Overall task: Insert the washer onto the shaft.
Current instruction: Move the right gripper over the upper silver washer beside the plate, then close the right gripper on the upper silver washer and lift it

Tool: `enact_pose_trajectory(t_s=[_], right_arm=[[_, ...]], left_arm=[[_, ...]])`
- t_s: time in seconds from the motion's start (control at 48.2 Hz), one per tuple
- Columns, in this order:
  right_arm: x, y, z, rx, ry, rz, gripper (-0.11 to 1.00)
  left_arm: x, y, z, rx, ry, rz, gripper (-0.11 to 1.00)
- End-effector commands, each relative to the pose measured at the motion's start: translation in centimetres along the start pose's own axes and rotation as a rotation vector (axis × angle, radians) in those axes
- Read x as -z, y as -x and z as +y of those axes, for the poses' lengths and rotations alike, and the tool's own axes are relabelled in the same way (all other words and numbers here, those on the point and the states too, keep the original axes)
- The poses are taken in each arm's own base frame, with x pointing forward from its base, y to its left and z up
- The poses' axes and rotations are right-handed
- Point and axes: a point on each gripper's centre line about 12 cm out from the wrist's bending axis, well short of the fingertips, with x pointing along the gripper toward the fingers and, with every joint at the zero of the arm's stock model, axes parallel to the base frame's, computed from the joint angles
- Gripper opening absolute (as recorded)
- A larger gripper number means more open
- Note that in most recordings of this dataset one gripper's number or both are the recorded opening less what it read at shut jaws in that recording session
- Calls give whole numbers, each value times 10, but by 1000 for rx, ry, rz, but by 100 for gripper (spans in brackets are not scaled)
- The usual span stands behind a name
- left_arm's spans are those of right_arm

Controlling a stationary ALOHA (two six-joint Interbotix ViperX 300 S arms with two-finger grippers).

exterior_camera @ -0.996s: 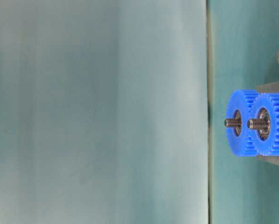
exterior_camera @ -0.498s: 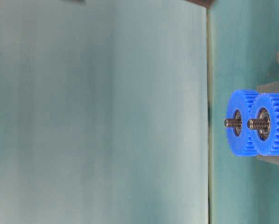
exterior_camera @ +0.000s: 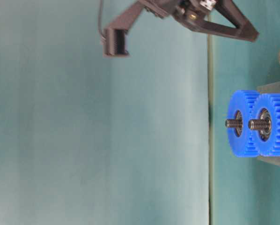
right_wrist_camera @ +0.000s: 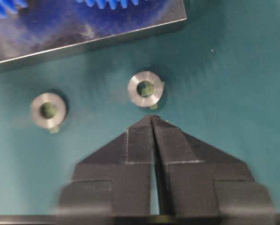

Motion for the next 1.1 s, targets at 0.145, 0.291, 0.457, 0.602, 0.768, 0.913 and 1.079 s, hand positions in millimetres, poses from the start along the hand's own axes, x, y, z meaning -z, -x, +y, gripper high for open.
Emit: enact_pose_trajectory(t_s=[0.145, 0.291, 0.457, 0.602, 0.768, 0.913, 1.079], right_arm=[[-15, -7, -3, 6, 0, -22, 68], [-16, -14, -3, 6, 3, -13, 77], [-14, -22, -3, 8, 8, 7, 71], [-17, -27, -3, 8, 9, 7, 70], [-16, -33, -3, 8, 9, 24, 69], [-15, -39, 0, 4, 15, 43, 69], [-10, -42, 3, 2, 18, 88, 67]], left_arm=[[-2, -1, 2, -7, 0, -14, 0], [2, -2, 3, -8, 1, -36, 0], [6, -3, 3, -8, 1, -37, 0], [15, -3, 4, -11, 4, -17, 0], [14, -2, 4, -14, 6, -22, 0], [18, -3, 5, -16, 6, -8, 0], [17, -3, 4, -14, 6, -10, 0]])
